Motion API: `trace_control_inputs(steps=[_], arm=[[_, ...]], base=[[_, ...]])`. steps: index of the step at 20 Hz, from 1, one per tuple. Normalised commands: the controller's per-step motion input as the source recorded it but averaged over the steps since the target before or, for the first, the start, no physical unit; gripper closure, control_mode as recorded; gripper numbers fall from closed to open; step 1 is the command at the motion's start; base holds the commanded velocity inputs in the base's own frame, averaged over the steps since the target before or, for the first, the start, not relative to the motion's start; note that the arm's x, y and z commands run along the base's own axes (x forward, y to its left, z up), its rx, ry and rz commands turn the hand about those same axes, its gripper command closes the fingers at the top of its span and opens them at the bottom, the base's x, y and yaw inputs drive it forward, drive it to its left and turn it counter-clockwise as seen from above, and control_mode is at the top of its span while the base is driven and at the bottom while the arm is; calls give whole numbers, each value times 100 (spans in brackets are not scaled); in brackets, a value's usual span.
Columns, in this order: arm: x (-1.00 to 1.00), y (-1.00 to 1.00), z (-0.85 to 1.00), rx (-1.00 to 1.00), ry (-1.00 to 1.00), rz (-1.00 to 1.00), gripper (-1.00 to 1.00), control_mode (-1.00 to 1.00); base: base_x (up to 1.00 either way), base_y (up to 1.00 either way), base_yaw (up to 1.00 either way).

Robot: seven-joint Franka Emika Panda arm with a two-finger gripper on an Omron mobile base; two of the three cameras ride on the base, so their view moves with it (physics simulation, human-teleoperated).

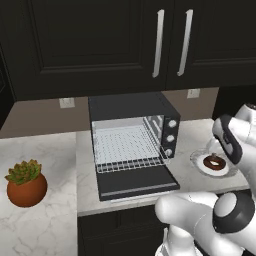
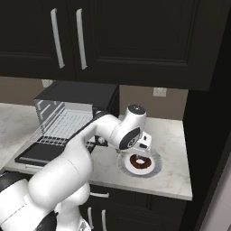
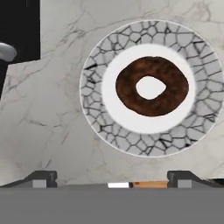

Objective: Pick up the bagel from the plate, place it on the toaster oven rack, close the door, and set the timer.

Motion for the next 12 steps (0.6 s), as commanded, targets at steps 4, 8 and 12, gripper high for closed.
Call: trace_control_inputs(steps=[4,8,12], arm=[[0,0,-45,-1,1,19,-100,-100],[14,7,-19,0,0,13,-100,-100],[26,0,-12,0,1,9,-100,-100]], base=[[0,0,0],[0,0,0],[0,0,0]])
